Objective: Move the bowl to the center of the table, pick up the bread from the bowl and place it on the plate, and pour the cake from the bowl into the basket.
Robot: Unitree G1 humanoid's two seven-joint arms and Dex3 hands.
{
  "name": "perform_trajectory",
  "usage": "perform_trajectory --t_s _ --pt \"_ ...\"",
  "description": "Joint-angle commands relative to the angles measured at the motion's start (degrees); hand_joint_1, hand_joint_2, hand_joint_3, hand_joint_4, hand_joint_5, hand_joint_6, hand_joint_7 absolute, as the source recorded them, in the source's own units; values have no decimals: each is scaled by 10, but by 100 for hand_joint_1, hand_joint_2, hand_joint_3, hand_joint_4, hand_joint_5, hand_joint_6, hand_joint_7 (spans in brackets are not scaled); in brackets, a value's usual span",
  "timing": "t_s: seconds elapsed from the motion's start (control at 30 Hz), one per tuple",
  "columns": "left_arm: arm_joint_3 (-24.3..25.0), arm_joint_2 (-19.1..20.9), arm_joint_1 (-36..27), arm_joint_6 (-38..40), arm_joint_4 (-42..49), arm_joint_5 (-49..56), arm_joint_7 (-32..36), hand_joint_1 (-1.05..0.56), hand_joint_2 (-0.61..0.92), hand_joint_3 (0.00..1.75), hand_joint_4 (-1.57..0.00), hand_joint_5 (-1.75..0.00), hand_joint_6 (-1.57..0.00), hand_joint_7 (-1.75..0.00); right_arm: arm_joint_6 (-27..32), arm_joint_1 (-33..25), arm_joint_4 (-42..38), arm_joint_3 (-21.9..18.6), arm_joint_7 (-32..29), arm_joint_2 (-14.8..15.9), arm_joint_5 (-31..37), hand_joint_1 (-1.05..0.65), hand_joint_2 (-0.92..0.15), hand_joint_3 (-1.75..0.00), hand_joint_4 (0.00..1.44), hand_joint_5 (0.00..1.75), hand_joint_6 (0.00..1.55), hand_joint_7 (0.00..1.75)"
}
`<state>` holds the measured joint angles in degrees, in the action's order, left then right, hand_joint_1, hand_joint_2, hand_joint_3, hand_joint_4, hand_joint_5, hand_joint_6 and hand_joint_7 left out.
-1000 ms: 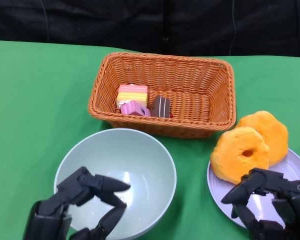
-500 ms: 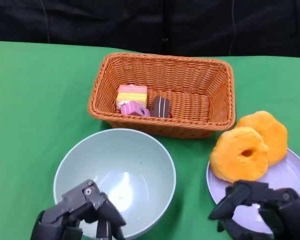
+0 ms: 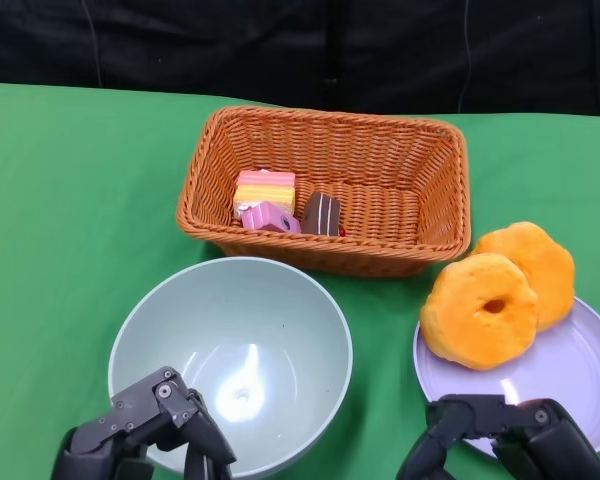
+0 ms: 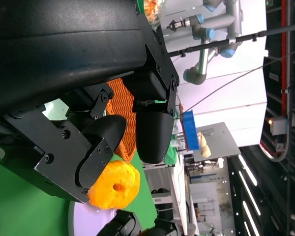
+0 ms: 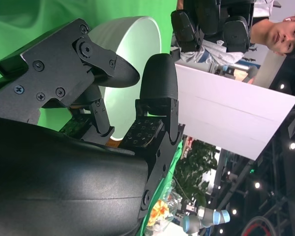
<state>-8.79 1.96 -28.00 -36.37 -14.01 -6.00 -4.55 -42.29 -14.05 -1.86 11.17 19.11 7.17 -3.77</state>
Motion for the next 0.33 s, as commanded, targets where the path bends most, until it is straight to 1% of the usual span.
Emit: perform_trajectory --t_s 0.03,0.2,0.33 --pt "-1 0 0 -3 7 4 -8 -1 31 157 -88 -175 -79 -156 -10 5 -12 -1 2 1 -5 -8 -44 -112 86 144 95 100" --pt "-2 -5 6 -13 19 7 -12 -1 33 153 -86 -174 -79 -153 -14 11 -21 -2 -1 0 0 -8 -40 -120 86 144 94 101" --pt "-2 -9 7 -13 18 10 -12 -1 34 152 -86 -174 -79 -152 -20 13 -27 -4 0 1 -2 -9 -39 -122 86 144 94 102"
